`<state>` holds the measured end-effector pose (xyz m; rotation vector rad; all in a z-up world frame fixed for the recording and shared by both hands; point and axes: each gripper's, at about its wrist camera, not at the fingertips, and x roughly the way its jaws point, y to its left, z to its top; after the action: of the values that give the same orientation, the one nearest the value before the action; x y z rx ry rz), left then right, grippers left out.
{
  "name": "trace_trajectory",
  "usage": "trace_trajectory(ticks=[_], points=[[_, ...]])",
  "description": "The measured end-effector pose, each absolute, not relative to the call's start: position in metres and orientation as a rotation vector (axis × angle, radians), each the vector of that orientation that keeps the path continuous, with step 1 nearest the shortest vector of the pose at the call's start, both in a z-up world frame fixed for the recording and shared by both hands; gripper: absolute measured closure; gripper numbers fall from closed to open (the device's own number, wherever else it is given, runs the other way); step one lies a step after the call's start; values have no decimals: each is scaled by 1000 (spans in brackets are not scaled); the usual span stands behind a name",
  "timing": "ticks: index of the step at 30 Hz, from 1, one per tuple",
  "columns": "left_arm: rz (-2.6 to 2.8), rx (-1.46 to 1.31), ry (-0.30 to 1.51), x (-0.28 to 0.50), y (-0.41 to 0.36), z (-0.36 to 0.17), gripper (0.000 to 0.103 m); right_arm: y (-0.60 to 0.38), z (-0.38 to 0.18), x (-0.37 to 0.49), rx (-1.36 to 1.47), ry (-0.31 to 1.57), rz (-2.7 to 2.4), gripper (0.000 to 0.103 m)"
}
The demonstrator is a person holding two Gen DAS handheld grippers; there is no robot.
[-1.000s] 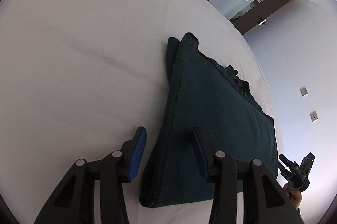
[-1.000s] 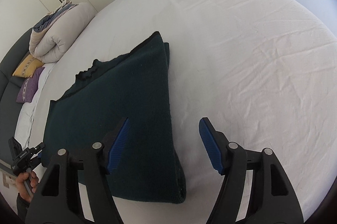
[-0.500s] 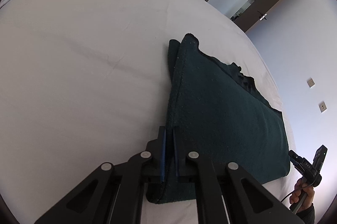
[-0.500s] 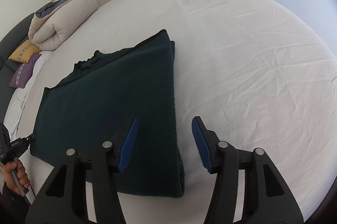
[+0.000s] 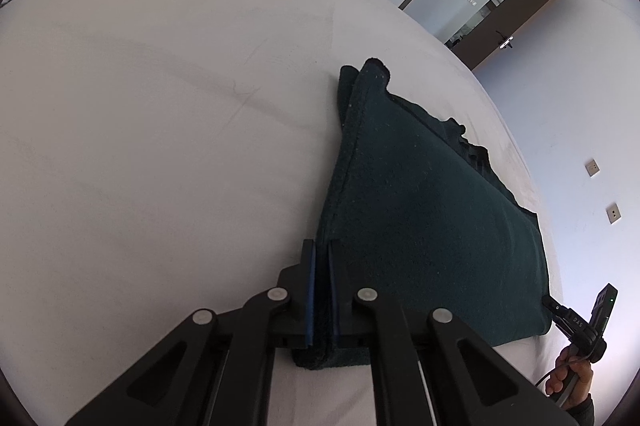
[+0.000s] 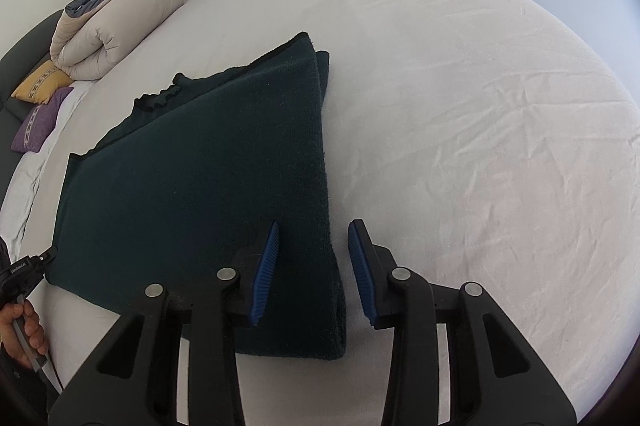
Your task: Fold small clothes
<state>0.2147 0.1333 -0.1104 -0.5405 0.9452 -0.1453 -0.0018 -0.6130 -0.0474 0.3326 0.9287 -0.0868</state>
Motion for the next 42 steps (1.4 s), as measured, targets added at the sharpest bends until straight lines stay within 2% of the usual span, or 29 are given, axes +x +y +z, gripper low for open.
trace_trajectory(ticks=[6, 8, 12, 14, 17, 21, 25, 27, 32, 33, 34, 36, 42], points=[[-146, -568, 943, 216, 134, -112, 97, -629, -43, -17, 379, 894, -122, 68], [-150, -565, 956, 219, 134, -116, 91, -632, -47, -19, 397, 904, -114, 68], [-160, -562, 954, 218, 135, -114, 88, -630, -54, -19, 383, 929, -107, 68], [-148, -561, 959, 216, 136, -111, 80, -631, -53, -19, 388, 935, -111, 68], [-69, -525, 936, 206, 140, -94, 74, -637, -38, -26, 428, 901, -152, 68], [-90, -349, 844, 200, 116, -50, 74, -638, -5, -31, 554, 806, -44, 66], [-202, -258, 809, 213, 65, -32, 54, -597, -2, -5, 775, 800, 246, 66], [-212, -210, 818, 223, 37, -39, 53, -566, -20, 12, 880, 850, 373, 66], [-142, -41, 974, 240, -8, -90, 52, -507, -85, 38, 1004, 1024, 456, 66], [-128, 23, 984, 239, -14, -97, 52, -501, -97, 38, 1009, 1048, 453, 71], [-119, 63, 973, 236, -19, -99, 52, -501, -102, 37, 986, 1044, 431, 71], [-110, 85, 977, 235, -19, -99, 52, -511, -106, 32, 988, 1020, 416, 79], [-108, 92, 998, 238, -16, -99, 49, -589, -92, 5, 981, 897, 191, 80]])
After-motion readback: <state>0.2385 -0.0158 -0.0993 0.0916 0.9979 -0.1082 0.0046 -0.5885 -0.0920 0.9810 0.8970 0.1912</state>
